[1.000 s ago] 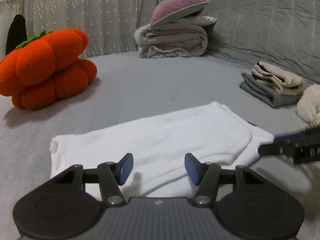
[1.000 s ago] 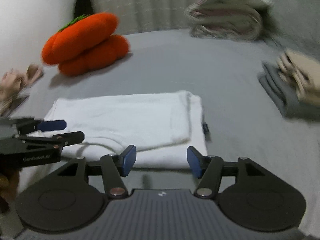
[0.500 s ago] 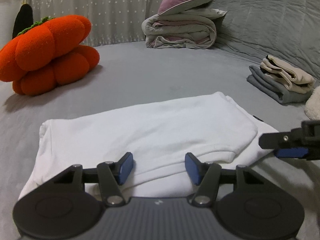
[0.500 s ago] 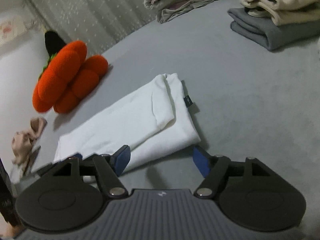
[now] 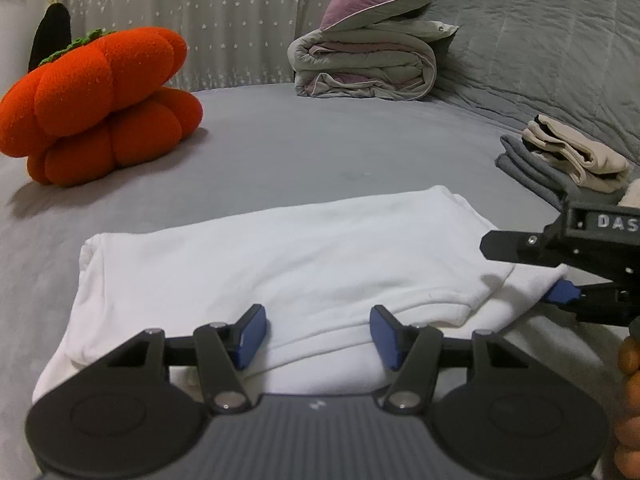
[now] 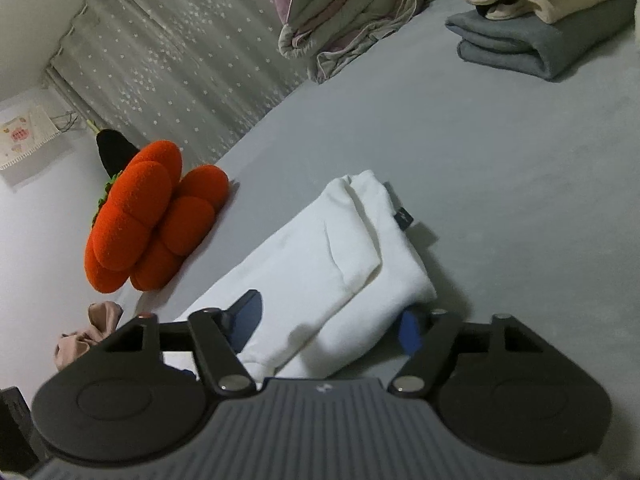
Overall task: Fold clothes
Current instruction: 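Roll the right gripper and bring it to a corner of the shirt, then grasp the shirt corner with the right gripper and lift it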
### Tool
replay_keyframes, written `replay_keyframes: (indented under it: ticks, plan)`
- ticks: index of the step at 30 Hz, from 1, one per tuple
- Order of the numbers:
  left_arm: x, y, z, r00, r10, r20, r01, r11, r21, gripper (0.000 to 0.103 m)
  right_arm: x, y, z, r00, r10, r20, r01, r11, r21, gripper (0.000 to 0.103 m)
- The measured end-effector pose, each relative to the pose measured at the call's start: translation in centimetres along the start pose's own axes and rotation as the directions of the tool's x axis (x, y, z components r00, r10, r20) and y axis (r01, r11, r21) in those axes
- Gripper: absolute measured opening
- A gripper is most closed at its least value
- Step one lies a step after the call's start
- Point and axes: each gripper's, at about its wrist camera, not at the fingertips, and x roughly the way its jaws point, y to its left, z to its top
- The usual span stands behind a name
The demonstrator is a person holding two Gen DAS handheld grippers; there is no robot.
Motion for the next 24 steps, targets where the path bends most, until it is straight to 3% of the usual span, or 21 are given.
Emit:
replay_keyframes:
  ticks: [1, 3, 18, 20, 21, 22, 24]
  plan:
    - [0.0, 0.1, 0.0, 1.000, -0.002, 0.000, 0.002, 1.000, 0.000, 0.059, 0.1, 0.0, 0.0, 1.000, -0.001, 0.003, 0.001, 1.000, 0.004, 0.056]
    - [0.0, 0.1, 0.0, 1.000, -0.005, 0.001, 0.005, 1.000, 0.001, 0.059, 0.3, -0.2, 0.0, 1.000, -0.004, 0.006, 0.004, 1.000, 0.012, 0.053]
    - [-0.1, 0.2, 0.0, 1.000, -0.010, -0.003, 0.010, 1.000, -0.001, 0.059, 0.9, -0.6, 0.4, 0.999, -0.026, 0.044, 0.023, 0.997, 0.068, 0.051]
    - [-0.1, 0.1, 0.0, 1.000, -0.009, -0.003, 0.009, 1.000, 0.000, 0.060, 1.1, -0.4, 0.5, 0.998, -0.039, 0.050, 0.037, 0.999, 0.030, 0.042]
    - [-0.1, 0.1, 0.0, 1.000, -0.009, -0.003, 0.009, 1.000, 0.000, 0.060, 1.2, -0.1, 0.5, 0.997, -0.044, 0.056, 0.044, 0.999, 0.003, 0.028]
    - [-0.1, 0.1, 0.0, 1.000, -0.009, -0.003, 0.009, 1.000, 0.001, 0.060, 1.1, 0.2, 0.5, 0.997, -0.045, 0.065, 0.047, 0.999, -0.026, 0.021]
    - [-0.1, 0.1, -0.1, 1.000, -0.009, -0.003, 0.009, 1.000, 0.002, 0.060, 0.9, 0.9, 0.4, 0.995, -0.047, 0.085, 0.054, 0.995, -0.085, 0.020]
